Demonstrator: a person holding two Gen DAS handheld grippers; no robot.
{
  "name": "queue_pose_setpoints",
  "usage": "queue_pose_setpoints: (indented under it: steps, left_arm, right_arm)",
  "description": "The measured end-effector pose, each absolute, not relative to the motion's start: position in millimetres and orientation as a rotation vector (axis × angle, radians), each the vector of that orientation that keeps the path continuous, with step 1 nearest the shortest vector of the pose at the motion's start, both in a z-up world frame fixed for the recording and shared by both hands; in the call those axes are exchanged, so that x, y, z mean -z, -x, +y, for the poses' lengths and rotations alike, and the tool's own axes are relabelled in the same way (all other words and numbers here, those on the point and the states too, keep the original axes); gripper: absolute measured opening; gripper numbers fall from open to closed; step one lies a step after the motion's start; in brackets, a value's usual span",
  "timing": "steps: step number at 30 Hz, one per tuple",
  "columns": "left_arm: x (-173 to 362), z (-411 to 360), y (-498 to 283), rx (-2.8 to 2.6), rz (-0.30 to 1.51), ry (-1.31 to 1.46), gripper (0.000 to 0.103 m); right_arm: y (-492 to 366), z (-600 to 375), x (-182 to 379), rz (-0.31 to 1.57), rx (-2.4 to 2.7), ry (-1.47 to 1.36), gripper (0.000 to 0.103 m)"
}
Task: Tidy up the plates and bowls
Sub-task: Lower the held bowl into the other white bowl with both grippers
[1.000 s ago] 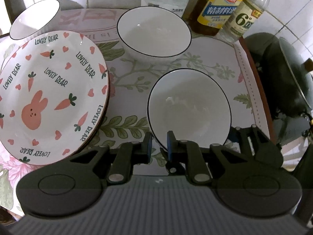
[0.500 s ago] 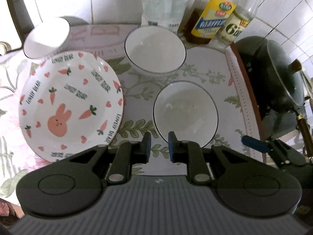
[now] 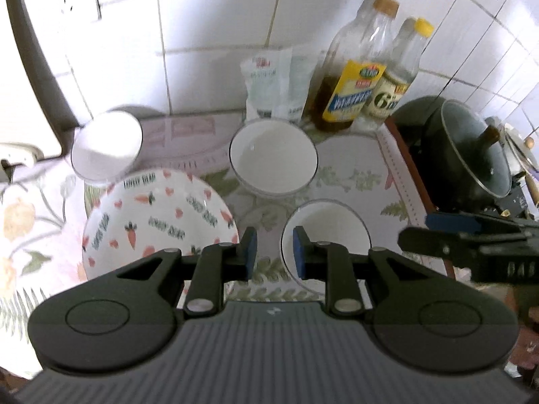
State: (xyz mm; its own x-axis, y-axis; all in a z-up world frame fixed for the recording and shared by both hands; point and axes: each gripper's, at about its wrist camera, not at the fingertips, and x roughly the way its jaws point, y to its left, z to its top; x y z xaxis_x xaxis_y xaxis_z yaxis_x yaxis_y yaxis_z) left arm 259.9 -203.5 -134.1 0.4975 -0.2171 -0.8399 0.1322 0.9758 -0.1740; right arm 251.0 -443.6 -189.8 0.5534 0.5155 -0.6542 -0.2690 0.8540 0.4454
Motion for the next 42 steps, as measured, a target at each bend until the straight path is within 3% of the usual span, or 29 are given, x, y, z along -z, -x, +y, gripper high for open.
queue_pose_setpoints:
  steps: [11,14,25,31,36,42]
  left_arm:
    - [144,-188,-305,0.261,0.971,0.088,0.024]
    - [161,-184,-326,0.260,0.977,0.110,0.025]
    - [222,-178,-382,0.279,1.045,0.041,0.025]
    - [242,-194,-404,0.316,1.095,-0.059,0.024]
    - [254,-195,-415,0.298,1.127,-0.060,0.023]
    - [258,-197,-419,0.313,1.147,-0.016,0.008]
  right_arm:
    - [-302,-421,198,0.902,-0.436,-0.412,0.072]
    - [-320,-416,212,0.916,-0.413,-0.438,0.065]
    - [-374,-401,263,0.974,-0.276,-0.482,0.055]
    - [-384,-396,278,0.983,-0.245,-0.479,0.037]
    - [-390,-398,286,0.991,-0.204,-0.493,0.016]
    - [-392,-403,290,0.998,-0.208,-0.527,0.016]
